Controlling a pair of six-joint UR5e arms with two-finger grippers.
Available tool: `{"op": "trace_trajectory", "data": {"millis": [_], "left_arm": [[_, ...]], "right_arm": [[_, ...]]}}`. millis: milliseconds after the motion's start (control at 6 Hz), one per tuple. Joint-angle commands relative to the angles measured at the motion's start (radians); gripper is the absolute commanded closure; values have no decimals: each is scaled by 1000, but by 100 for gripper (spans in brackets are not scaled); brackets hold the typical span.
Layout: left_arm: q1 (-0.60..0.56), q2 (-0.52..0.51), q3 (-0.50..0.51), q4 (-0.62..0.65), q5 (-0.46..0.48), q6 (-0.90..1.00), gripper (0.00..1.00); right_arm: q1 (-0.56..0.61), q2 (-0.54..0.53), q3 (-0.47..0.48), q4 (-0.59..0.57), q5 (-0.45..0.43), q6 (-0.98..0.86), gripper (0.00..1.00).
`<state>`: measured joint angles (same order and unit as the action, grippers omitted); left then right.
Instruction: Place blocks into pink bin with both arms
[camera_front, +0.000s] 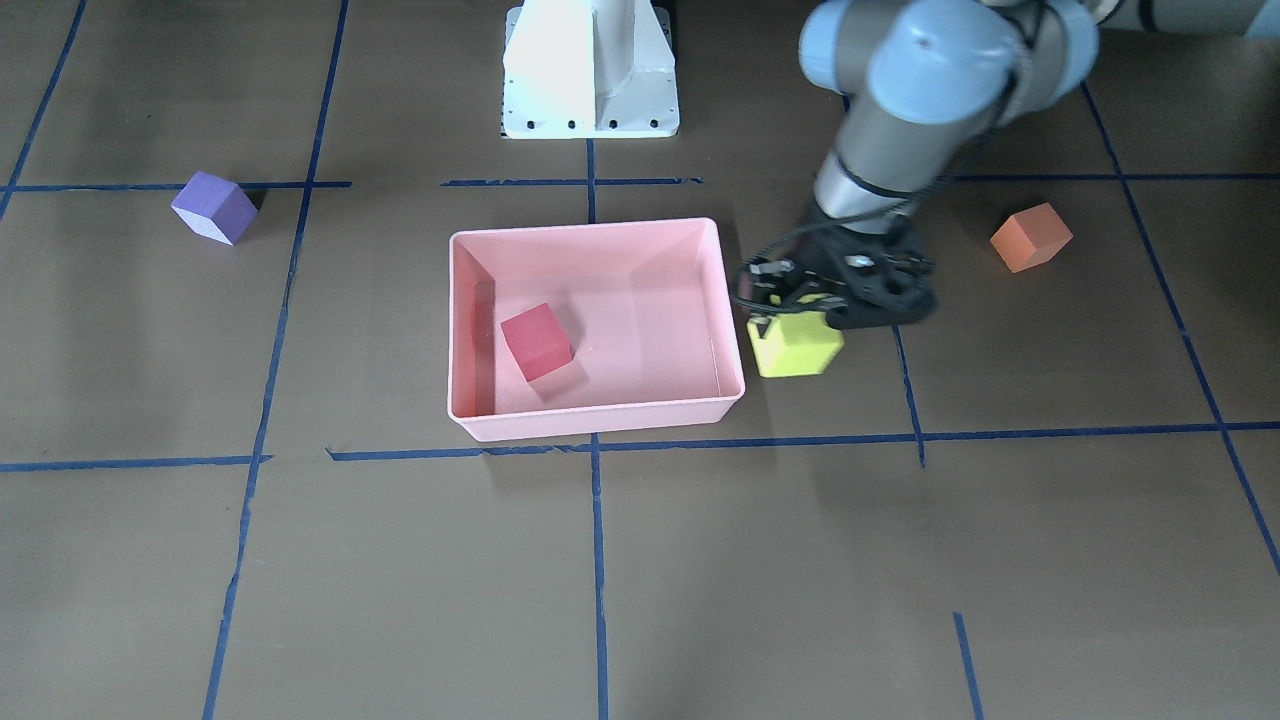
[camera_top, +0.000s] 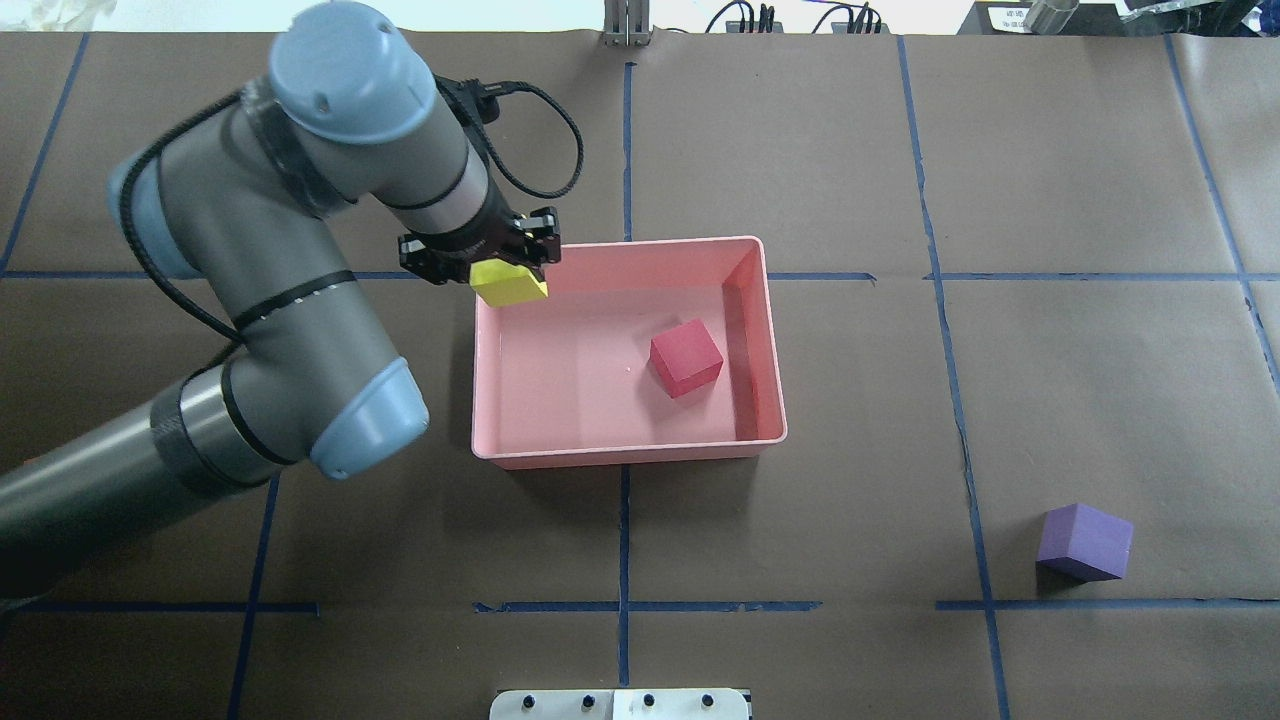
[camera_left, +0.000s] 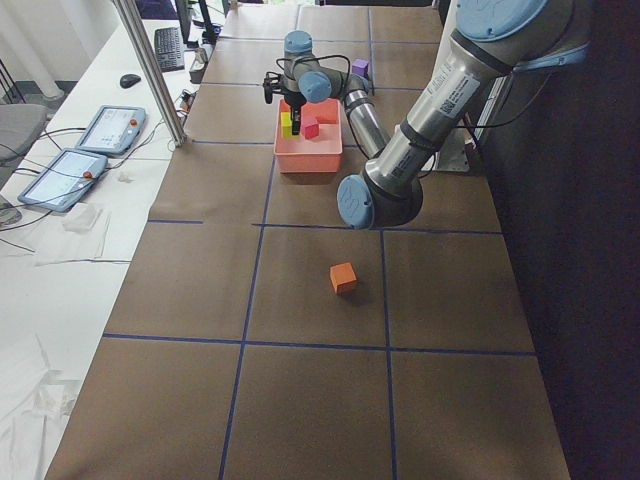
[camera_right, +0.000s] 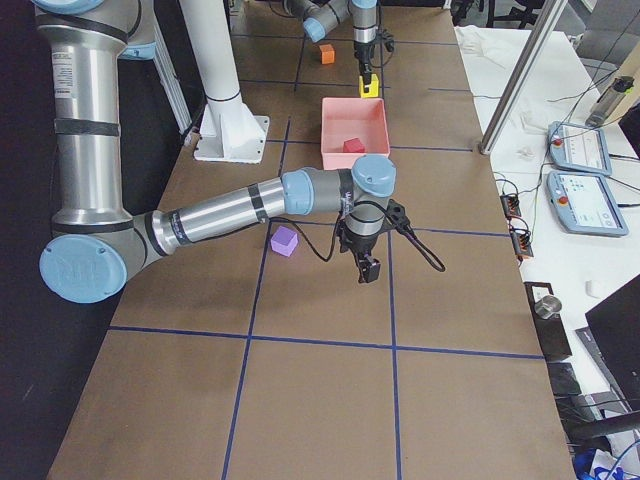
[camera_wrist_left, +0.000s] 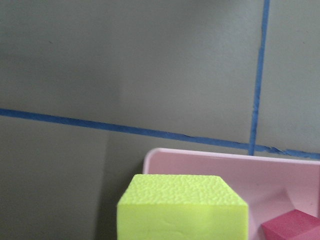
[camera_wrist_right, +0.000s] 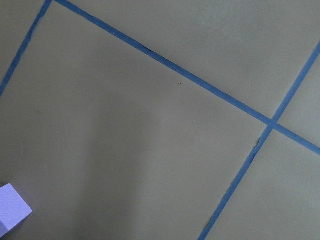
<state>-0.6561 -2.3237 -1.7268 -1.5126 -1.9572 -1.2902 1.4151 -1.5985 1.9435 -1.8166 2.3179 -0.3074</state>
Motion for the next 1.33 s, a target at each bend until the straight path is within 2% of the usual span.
{"op": "trace_trajectory", "data": {"millis": [0,167,333,500,667,833,1000,1167], "left_arm": [[88,-28,39,2,85,-24,19],[113,-17,27,2,181,-24,0],[116,-14,23,2,185,-23,0],[116,-5,18,0,185,-23,0],[116,-5,18,0,185,-23,0],[116,-3,18,0,187,-21,0],[116,-3,18,0,189,-21,0],[116,0,16,0,189,-21,0]], "right_arm": [[-49,-44,99,2,8,150,0],[-97,-76,159,37,6,274,0],[-154,-156,164,212,3,444,1],[-223,-260,161,478,-11,716,1],[-314,-337,161,675,-72,972,1],[-444,-366,163,794,-171,1212,1],[-640,-373,163,854,-359,1449,1],[-803,-379,166,873,-503,1640,1]]}}
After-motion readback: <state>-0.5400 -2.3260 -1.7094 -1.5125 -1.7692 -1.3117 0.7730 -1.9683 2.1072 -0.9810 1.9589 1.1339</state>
